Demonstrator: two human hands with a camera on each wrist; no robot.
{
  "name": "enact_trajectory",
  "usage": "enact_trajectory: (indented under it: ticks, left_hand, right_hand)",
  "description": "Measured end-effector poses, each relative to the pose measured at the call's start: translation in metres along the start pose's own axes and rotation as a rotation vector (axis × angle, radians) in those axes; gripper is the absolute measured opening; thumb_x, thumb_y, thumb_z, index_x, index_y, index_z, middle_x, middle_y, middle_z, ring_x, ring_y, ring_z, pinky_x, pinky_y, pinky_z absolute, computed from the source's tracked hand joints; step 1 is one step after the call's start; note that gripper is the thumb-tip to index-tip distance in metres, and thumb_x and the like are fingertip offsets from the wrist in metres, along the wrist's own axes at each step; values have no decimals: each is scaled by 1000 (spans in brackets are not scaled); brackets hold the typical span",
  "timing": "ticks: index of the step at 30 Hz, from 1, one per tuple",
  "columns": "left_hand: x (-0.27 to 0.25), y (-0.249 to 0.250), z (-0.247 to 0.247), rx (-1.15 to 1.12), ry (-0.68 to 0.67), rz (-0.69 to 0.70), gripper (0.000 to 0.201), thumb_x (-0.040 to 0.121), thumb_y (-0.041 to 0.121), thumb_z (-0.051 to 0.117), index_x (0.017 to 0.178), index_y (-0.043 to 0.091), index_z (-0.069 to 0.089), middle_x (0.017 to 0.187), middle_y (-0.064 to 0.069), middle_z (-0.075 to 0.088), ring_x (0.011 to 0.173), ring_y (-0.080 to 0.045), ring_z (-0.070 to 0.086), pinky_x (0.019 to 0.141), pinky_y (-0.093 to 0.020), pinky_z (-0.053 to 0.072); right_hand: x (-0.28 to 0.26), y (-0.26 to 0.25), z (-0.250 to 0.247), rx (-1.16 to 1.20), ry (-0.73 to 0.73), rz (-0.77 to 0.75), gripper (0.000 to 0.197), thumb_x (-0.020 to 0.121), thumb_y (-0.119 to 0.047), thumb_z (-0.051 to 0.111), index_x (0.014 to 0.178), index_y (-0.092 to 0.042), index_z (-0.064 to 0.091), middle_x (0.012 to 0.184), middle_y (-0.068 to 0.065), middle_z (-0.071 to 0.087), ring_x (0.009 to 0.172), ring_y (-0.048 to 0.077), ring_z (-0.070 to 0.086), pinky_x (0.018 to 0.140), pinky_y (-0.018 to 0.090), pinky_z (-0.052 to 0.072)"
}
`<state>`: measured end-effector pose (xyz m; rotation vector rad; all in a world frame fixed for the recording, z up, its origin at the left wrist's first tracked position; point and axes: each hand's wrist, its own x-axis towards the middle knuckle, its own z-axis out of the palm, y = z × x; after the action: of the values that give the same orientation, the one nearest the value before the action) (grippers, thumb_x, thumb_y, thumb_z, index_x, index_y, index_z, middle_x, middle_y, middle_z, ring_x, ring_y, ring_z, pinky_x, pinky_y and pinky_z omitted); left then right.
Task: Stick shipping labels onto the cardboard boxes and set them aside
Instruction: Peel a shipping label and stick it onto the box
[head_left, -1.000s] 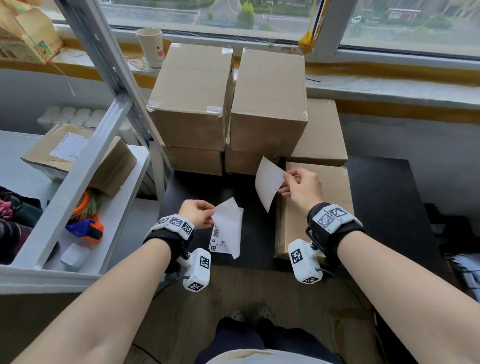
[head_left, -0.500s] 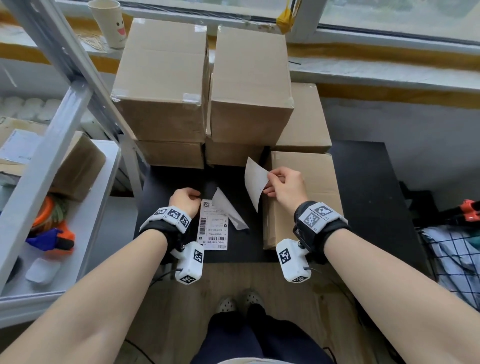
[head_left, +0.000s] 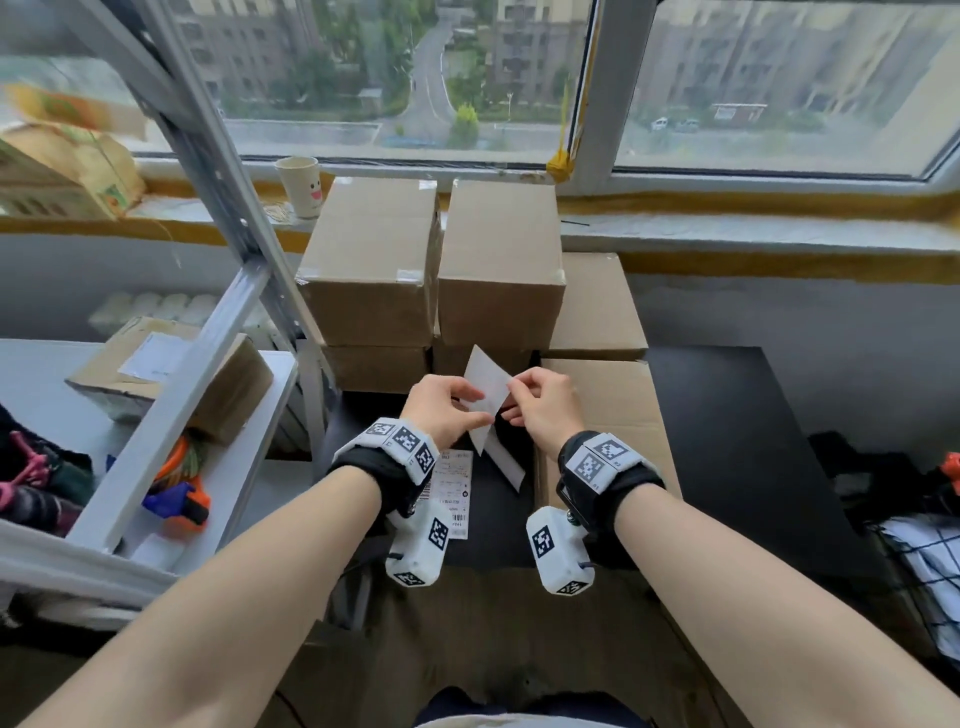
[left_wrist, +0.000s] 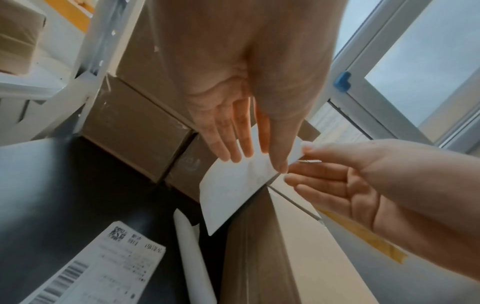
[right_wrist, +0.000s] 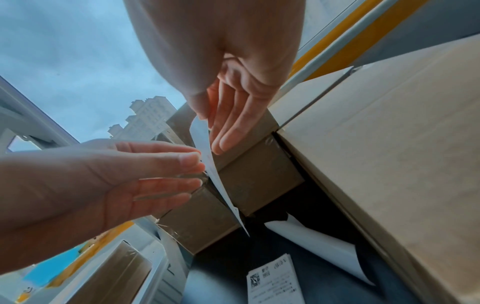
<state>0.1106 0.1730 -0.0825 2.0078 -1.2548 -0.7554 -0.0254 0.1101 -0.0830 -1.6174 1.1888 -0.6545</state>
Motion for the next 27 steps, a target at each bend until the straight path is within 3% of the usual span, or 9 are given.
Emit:
enact_trajectory:
  ticks: [9, 15, 19, 24, 27]
  left_hand:
    - [-20, 37, 4, -48, 42, 91, 31, 71, 30, 80, 94, 11, 71, 90, 0, 71, 80, -14, 67, 76, -24, 53]
    - [-20, 55, 16, -68, 67, 143, 9, 80, 18, 72, 87, 12, 71, 82, -4, 71, 77, -18, 67, 74, -23, 53]
    - [-14, 65, 26, -101, 64, 173, 6, 83, 16, 68, 78, 19, 71, 76, -4, 70, 75, -22, 68, 77, -32, 57]
    - [-4, 82, 34, -93, 44, 221, 17, 83, 7, 65, 74, 22, 66, 71, 1, 66, 73, -20, 66, 75, -32, 56]
    - [3, 88, 38, -101, 16, 204, 21, 83, 5, 63, 72, 22, 65, 66, 6, 64, 66, -16, 63, 76, -33, 56]
  right_hand:
    - [-20, -20, -18, -31, 28, -60, 22, 90, -25, 52, 70, -22, 61, 77, 6, 71, 76, 25, 69, 75, 48, 57]
    - [-32, -21, -43, -7, 68, -72, 27, 93, -29, 51, 80, -12, 67, 75, 0, 68, 71, 17, 67, 78, 44, 57]
    - [-41, -17, -57, -2, 81, -90, 32, 97, -36, 46, 72, -24, 63, 76, -2, 66, 71, 16, 63, 74, 38, 56]
    - [-47, -5, -77, 21, 90, -35, 36, 95, -45, 45, 91, -16, 67, 90, 6, 70, 82, 22, 68, 72, 38, 58]
    - [-47, 1, -90, 1, 116, -12, 29, 95, -39, 48, 93, -15, 65, 90, 5, 69, 80, 20, 68, 70, 36, 60]
